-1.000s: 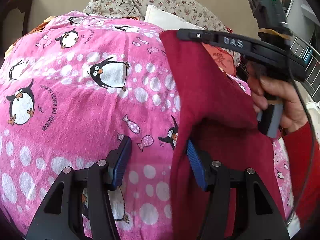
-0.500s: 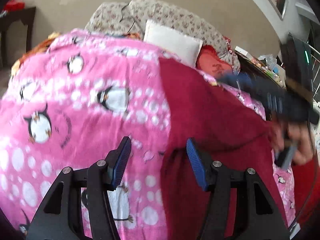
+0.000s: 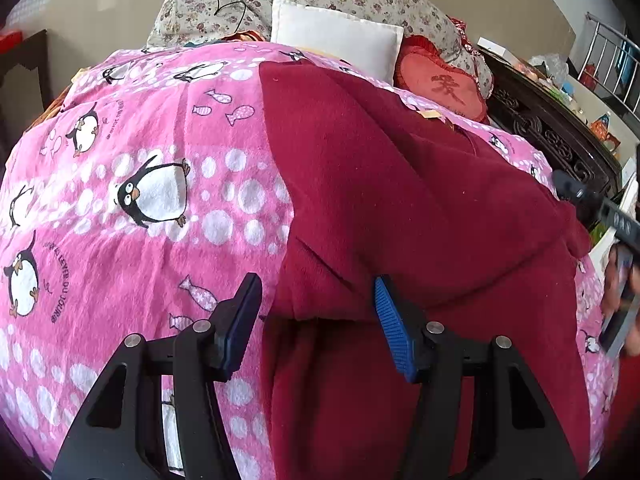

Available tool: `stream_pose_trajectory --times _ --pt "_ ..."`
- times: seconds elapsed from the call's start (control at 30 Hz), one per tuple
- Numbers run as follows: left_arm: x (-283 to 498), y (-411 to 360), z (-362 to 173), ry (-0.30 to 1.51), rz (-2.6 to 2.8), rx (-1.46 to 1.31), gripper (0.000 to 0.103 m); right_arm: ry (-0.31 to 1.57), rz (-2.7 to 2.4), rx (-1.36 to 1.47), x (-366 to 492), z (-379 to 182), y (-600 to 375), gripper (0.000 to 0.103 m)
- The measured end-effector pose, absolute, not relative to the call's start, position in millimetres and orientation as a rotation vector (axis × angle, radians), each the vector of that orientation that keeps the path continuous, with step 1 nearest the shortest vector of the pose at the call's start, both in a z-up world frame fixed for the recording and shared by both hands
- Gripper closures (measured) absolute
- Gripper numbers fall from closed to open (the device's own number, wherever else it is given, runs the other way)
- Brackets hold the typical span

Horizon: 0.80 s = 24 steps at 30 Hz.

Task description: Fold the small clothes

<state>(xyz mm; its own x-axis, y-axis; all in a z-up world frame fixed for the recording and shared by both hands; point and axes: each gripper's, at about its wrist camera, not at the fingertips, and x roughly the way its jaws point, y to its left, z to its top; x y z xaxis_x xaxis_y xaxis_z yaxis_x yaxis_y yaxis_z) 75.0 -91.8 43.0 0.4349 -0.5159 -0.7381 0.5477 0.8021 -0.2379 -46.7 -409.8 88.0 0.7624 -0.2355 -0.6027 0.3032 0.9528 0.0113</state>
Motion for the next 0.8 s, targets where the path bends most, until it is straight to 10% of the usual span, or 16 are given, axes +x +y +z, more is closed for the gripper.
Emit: stream_pose_trajectory --times 0.17,0.27,0.67,0.8 --pt "77 -96 37 0.923 -0.648 0.038 0.045 0.776 -0.343 0.328 -38 57 -485 0.045" --pt "77 -97 35 0.922 -0.648 0.038 0.045 0.758 -0.328 0.302 -41 50 -479 0.097" --pt "69 -98 40 0.92 -0.652 0.053 0.045 0.683 -0.37 0.177 -112 74 -460 0.097" --pt "58 -92 57 0.877 -0.647 0.041 0.045 0.759 -0.373 0.198 -122 47 -470 0.076"
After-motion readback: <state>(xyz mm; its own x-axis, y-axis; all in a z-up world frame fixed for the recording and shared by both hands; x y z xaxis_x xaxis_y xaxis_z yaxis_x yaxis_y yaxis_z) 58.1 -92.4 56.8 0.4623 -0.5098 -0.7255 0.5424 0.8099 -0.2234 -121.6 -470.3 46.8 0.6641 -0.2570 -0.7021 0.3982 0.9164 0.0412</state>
